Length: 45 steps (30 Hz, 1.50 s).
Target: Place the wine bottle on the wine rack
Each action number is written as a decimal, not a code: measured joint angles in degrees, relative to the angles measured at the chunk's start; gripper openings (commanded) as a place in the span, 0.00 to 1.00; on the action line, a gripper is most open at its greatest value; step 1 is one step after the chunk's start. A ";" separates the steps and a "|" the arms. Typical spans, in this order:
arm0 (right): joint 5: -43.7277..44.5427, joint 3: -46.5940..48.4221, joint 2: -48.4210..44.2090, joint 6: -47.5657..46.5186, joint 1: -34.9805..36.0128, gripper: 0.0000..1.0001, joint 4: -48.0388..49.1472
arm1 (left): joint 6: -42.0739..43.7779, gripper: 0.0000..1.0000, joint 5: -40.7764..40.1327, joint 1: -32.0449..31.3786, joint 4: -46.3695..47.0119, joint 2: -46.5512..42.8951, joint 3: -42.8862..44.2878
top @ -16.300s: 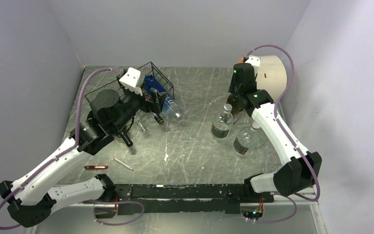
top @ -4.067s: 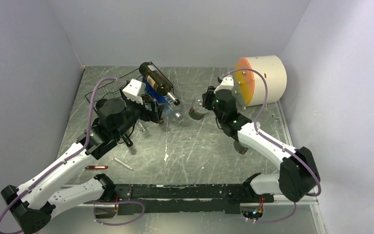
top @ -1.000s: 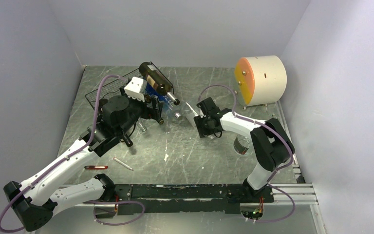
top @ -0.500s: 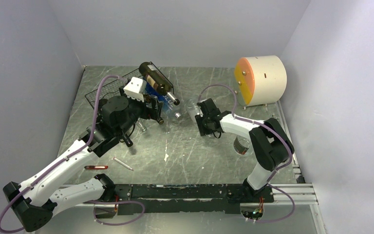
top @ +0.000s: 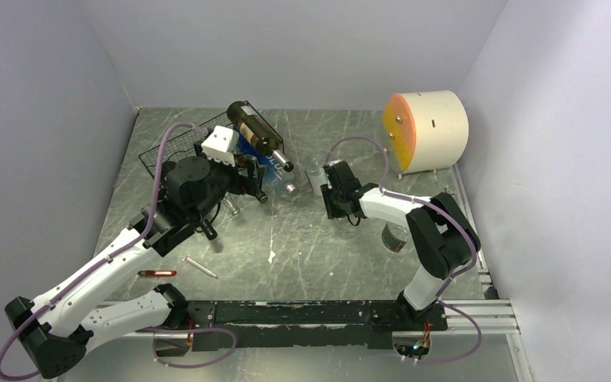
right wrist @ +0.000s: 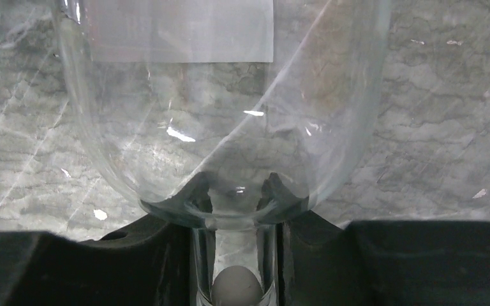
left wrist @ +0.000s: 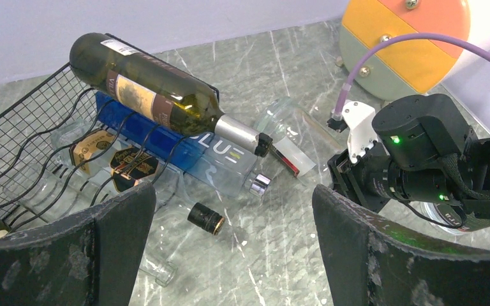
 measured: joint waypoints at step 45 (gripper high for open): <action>-1.07 10.54 -24.90 1.22 4.98 0.00 -9.20 | -0.50 0.96 -0.57 0.00 -2.45 -5.53 4.11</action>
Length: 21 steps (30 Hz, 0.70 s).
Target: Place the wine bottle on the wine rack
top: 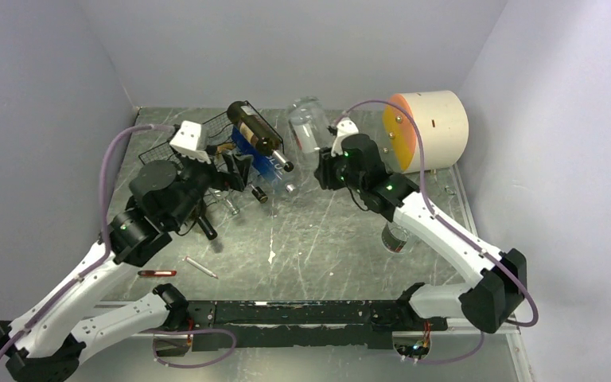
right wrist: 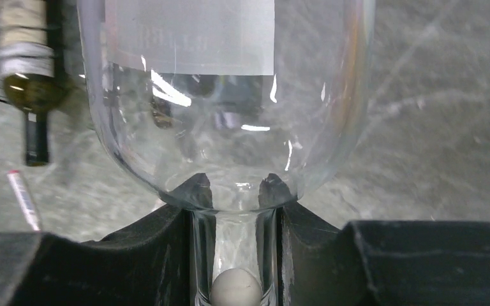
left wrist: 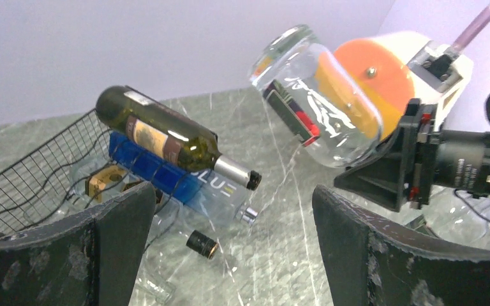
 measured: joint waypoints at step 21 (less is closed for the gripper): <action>-3.32 36.76 38.53 0.07 12.11 0.00 -3.56 | 0.07 0.96 -3.65 0.00 -0.24 -9.35 1.84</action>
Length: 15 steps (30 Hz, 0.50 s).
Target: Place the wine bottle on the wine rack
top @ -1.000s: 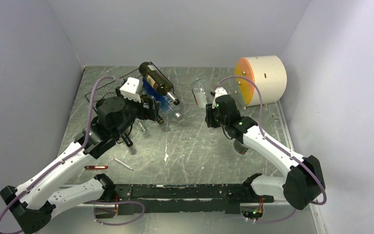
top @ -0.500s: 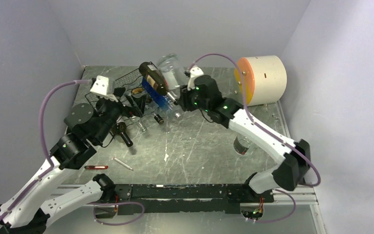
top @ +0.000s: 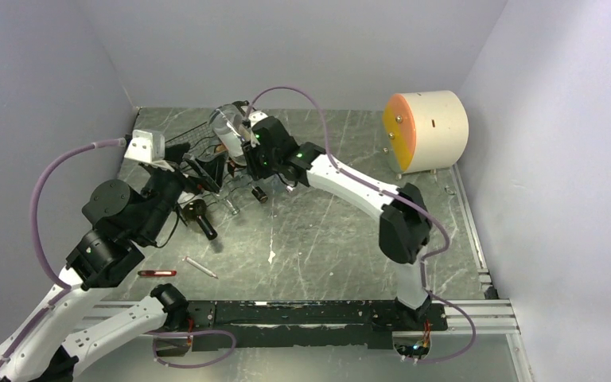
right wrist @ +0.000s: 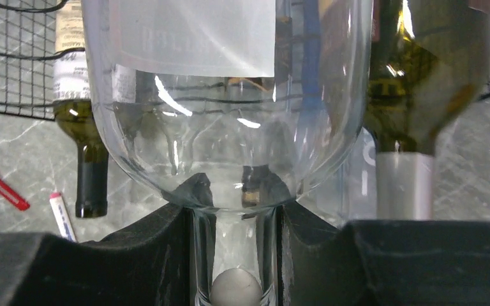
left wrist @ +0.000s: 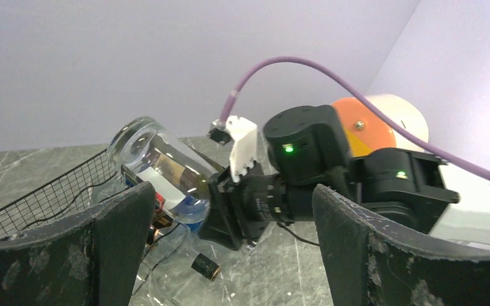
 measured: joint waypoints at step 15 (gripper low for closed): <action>0.98 20.59 19.89 -0.15 0.22 0.20 -6.56 | 0.00 0.96 -1.46 0.00 -2.32 -0.07 0.00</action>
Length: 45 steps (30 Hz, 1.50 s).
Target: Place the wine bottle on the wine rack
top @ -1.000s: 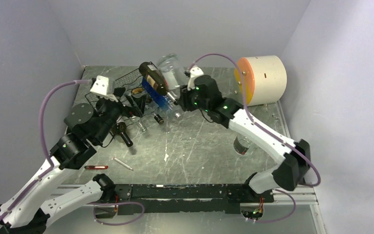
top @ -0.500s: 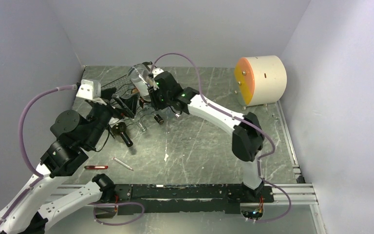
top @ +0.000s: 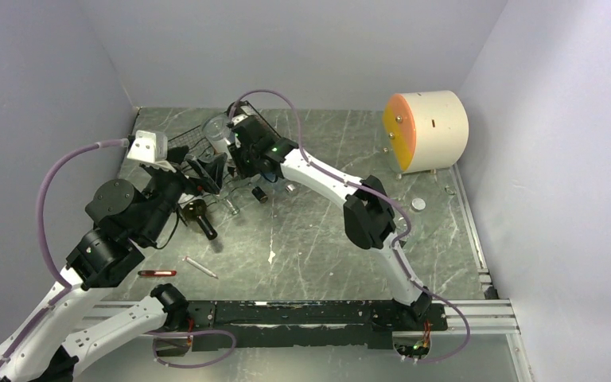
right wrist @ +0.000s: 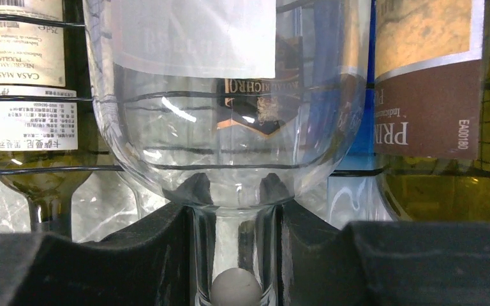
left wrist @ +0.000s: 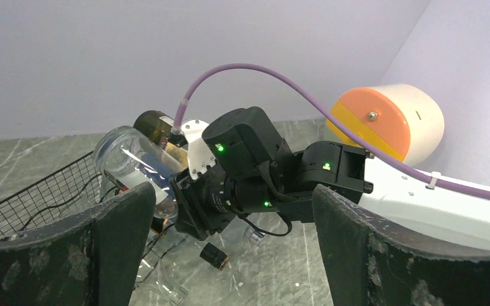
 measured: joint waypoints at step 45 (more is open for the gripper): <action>31.17 -39.47 -55.58 0.00 -3.08 0.75 6.27 | 0.04 0.96 0.26 0.00 0.26 1.46 -0.83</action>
